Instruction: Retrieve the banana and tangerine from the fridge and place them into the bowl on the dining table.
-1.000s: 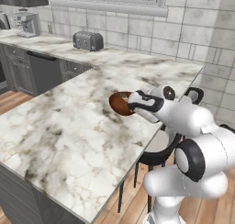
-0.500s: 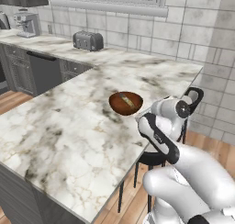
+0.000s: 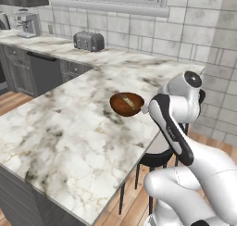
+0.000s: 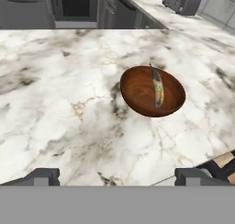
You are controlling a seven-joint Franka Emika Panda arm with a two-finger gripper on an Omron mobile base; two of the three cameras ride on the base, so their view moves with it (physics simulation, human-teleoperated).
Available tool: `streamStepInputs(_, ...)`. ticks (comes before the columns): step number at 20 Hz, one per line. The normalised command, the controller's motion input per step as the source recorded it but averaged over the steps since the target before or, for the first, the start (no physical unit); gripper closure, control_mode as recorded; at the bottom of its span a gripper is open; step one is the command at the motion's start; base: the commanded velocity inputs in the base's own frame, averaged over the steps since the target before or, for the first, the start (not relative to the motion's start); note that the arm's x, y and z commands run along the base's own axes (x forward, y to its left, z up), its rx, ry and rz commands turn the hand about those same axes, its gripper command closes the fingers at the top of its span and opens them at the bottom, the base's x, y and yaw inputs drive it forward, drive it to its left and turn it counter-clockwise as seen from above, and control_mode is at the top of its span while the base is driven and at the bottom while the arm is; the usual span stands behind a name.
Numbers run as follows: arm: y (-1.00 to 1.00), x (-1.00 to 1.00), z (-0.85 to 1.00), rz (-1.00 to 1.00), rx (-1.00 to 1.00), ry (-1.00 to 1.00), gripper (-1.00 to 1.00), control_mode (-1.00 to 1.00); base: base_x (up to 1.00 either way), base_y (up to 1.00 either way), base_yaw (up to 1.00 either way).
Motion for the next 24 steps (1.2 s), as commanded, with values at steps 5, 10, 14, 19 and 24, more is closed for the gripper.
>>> streamStepInputs(5, 0.00, -0.43, -0.09, 0.05, -0.01, 0.29, -1.00, -1.00, 0.00, 0.00, 0.00)
streamStepInputs(10, 0.00, -0.41, -0.57, 0.03, 0.00, 0.06, -1.00, -1.00, 0.00, 0.00, 0.00)
streamStepInputs(14, 0.00, -0.03, -0.43, 0.00, 0.00, 0.00, -1.00, -1.00, 0.00, 0.00, 0.00)
streamStepInputs(19, 0.00, 0.00, -0.20, 0.00, -0.01, 0.03, -1.00, -1.00, 0.00, 0.00, 0.00)
streamStepInputs(24, 0.00, -0.01, -0.16, 0.00, 0.00, 0.00, -1.00, -1.00, 0.00, 0.00, 0.00)
